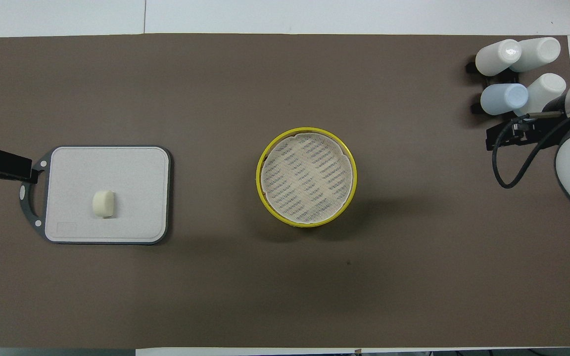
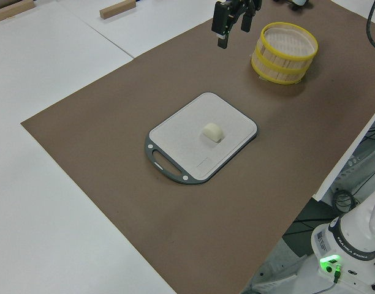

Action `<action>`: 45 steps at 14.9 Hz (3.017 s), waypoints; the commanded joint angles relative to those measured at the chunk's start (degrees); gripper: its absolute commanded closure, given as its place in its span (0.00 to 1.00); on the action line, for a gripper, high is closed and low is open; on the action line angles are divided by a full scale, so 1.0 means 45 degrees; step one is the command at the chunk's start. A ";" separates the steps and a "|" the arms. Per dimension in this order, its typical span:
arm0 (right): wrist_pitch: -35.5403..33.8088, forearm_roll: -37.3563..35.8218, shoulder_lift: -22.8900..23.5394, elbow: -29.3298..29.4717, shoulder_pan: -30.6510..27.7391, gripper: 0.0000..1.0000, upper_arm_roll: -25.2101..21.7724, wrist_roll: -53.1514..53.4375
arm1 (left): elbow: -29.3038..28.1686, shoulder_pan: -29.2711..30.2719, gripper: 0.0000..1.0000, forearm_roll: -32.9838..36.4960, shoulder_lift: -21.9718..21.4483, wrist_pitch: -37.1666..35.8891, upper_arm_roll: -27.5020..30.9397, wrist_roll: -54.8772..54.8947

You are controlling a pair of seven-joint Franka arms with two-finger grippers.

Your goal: Place bun in steamer

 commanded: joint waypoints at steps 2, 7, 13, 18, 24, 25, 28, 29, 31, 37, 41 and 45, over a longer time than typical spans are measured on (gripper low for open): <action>-0.0206 0.0095 0.0043 0.0025 -0.0316 0.00 0.0114 -0.0283 | -0.0354 -0.0137 0.00 0.0192 -0.0347 0.0191 0.0056 0.0000; -0.0167 0.0095 0.0024 0.0025 -0.0297 0.00 0.0114 -0.0283 | -0.0373 -0.0137 0.00 0.0192 -0.0347 0.0249 0.0056 -0.0040; 0.2057 0.0310 0.0255 -0.0757 0.1552 0.00 0.0290 0.1329 | -0.2923 -0.0020 0.00 0.0192 -0.1301 0.2176 0.0056 0.0019; 0.3252 0.0272 0.2243 0.0426 0.4890 0.03 0.0271 0.5723 | -0.5603 0.0330 0.00 0.0231 -0.1480 0.4718 0.0095 0.1127; 0.2997 -0.0176 0.5700 0.4275 0.7805 0.06 0.0134 1.0684 | -0.8260 0.0624 0.00 0.0231 -0.0934 0.8291 0.0095 0.1522; 0.3016 -0.0352 0.6016 0.4573 0.7963 0.06 0.0153 1.1216 | -0.8554 0.0624 0.00 0.0212 -0.0759 0.8664 0.0095 0.1678; 0.3230 -0.0393 0.6505 0.4731 0.8237 0.08 0.0153 1.1843 | -0.8869 0.0469 0.00 0.0231 -0.0017 0.9679 0.0095 0.1738; 0.3444 -0.0432 0.6740 0.4848 0.8528 0.08 0.0134 1.2194 | -0.9005 0.0429 0.00 0.0231 0.0198 0.9915 0.0095 0.1757; 0.3699 -0.0781 0.6879 0.4810 0.8785 0.09 0.0153 1.2373 | -0.9336 0.0410 0.00 0.0231 0.0413 1.0597 0.0076 0.1757; 0.3583 -0.0803 0.6781 0.4654 0.8746 0.47 0.0212 1.2315 | -1.0451 0.0410 0.00 0.0231 0.0512 1.2241 0.0076 0.1777; 0.3525 -0.0842 0.6781 0.4615 0.8746 1.00 0.0212 1.1771 | -1.0452 0.0410 0.41 0.0231 0.0512 1.2319 0.0076 0.1679; 0.2709 -0.1328 0.6664 0.4673 0.8591 1.00 0.0153 1.0266 | -1.0452 0.0410 0.60 0.0231 0.0532 1.2398 0.0076 0.1621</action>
